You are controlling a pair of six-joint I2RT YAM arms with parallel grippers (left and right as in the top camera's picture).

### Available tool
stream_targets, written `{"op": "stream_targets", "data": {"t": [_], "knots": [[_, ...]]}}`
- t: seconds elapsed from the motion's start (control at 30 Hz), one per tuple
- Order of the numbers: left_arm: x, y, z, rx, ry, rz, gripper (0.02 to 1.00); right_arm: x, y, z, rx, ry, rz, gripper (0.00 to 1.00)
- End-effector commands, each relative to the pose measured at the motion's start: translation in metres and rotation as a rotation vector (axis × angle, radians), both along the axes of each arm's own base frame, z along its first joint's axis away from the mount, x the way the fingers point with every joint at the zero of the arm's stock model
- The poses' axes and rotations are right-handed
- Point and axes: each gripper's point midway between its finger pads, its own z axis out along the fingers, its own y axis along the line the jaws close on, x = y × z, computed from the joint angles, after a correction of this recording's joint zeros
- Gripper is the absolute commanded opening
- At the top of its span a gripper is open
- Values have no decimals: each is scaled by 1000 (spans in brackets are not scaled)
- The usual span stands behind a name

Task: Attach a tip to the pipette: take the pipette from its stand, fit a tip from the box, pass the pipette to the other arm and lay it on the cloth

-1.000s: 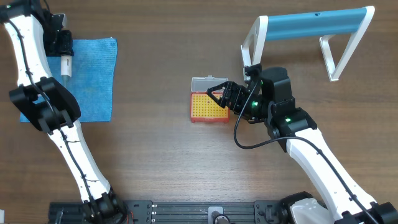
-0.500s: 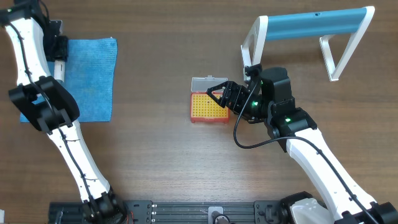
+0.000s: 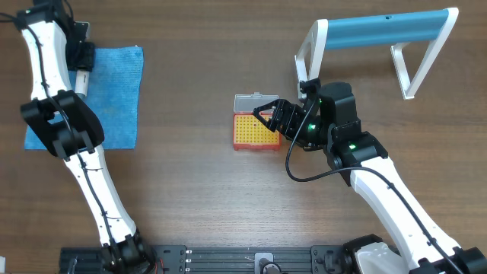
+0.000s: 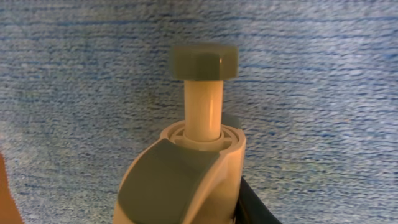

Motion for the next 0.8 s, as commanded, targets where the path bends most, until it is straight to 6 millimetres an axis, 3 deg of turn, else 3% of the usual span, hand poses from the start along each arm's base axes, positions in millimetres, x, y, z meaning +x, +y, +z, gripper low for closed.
{"op": "stream_targets", "data": {"t": [0.03,0.27,0.53,0.57,0.63,0.67,0.7,0.8], "knots": [[0,-1,-7,-1,9,-18,23,2,1,2,-3,-2,-12,899],[-4,-2,-19,-8,30,-17,23,2,1,2,-3,-2,-13,897],[-4,-2,-20,-5,31,-17,47,2,1,2,0,4,-16,897],[-4,-2,-20,-5,30,-18,128,2,1,2,0,4,-16,897],[-4,-2,-20,-6,31,-17,505,2,1,2,0,4,-16,897],[-4,-2,-20,-6,31,-17,588,2,1,2,0,4,-16,899],[-4,-2,-20,-6,31,-17,654,2,1,2,0,4,-16,897],[-4,-2,-20,-5,31,-17,684,2,1,2,0,4,-16,897]]}}
